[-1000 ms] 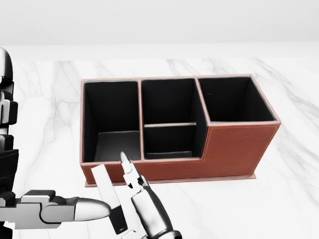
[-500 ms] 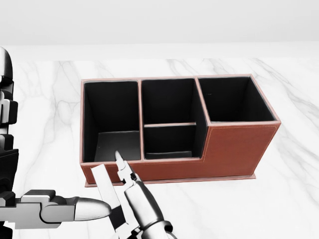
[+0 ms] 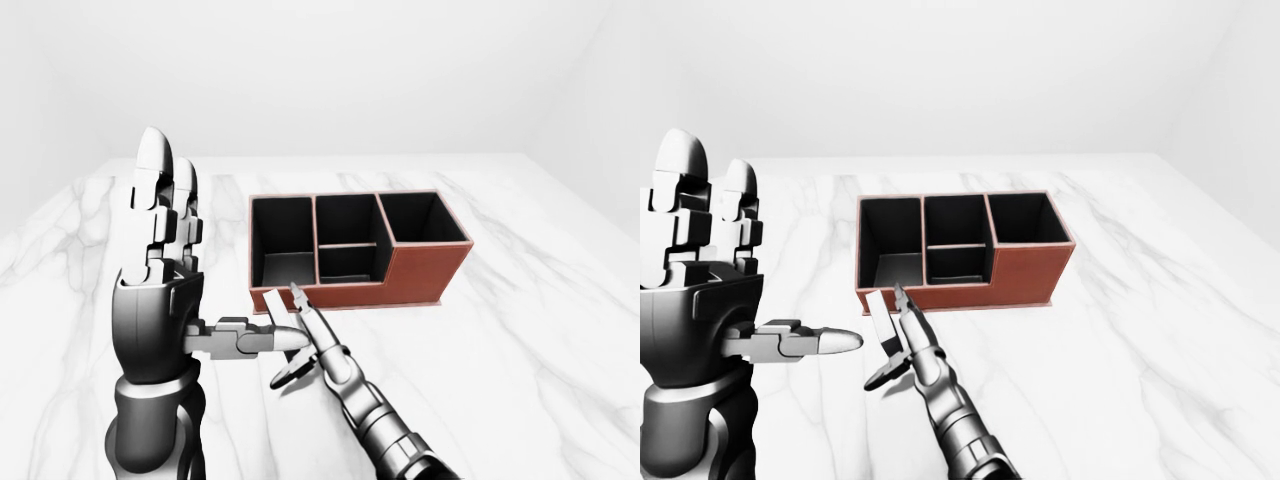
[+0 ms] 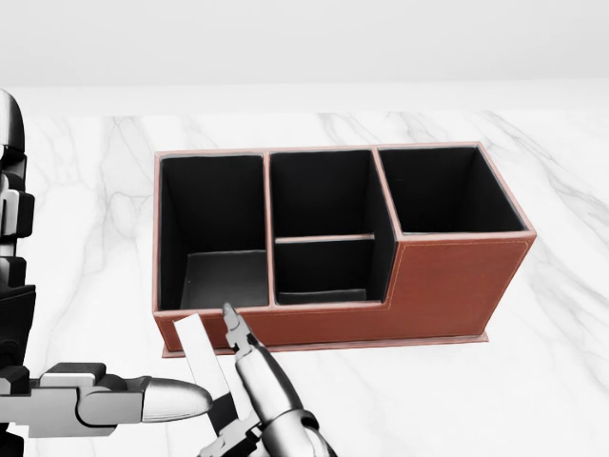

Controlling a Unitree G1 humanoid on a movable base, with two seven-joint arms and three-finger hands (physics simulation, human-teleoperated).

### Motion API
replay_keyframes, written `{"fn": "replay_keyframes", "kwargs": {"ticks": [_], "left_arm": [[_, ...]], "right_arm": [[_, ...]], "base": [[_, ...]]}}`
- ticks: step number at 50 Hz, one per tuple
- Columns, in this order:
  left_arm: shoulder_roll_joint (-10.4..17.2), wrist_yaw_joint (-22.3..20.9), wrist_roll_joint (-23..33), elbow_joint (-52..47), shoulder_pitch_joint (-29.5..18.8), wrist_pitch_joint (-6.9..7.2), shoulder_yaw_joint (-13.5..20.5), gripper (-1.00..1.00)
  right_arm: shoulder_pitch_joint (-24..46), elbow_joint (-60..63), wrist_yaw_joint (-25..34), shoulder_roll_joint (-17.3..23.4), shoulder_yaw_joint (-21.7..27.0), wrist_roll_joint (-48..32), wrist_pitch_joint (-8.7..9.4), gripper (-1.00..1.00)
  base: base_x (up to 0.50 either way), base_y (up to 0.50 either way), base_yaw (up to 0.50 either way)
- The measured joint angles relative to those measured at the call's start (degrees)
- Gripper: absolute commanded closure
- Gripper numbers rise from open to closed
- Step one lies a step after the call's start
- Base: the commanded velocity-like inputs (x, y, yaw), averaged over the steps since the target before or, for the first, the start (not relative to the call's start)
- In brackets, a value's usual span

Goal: Pick up the book and place it in the right compartment of the caddy.

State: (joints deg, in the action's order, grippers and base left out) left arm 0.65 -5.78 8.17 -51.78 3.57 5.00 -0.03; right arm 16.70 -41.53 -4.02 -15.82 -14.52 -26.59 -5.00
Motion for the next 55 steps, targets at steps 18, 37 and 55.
{"fn": "replay_keyframes", "kwargs": {"ticks": [18,37,55], "left_arm": [[0.0,0.0,0.0,-0.1,0.0,0.00,0.0,-1.00],[0.0,0.0,0.0,-0.1,-0.1,0.00,0.0,-1.00],[0.0,0.0,0.2,-0.4,0.0,0.00,-0.2,-1.00]], "right_arm": [[5.2,-8.3,-3.5,-1.3,2.8,0.9,-0.01,1.00],[4.9,-6.8,-0.4,-1.2,4.1,-0.7,0.00,1.00],[-0.6,27.0,8.1,2.9,0.7,4.6,10.00,1.00]], "base": [[0.00,0.00,0.00],[0.00,0.00,0.00],[0.00,0.00,0.00]]}}
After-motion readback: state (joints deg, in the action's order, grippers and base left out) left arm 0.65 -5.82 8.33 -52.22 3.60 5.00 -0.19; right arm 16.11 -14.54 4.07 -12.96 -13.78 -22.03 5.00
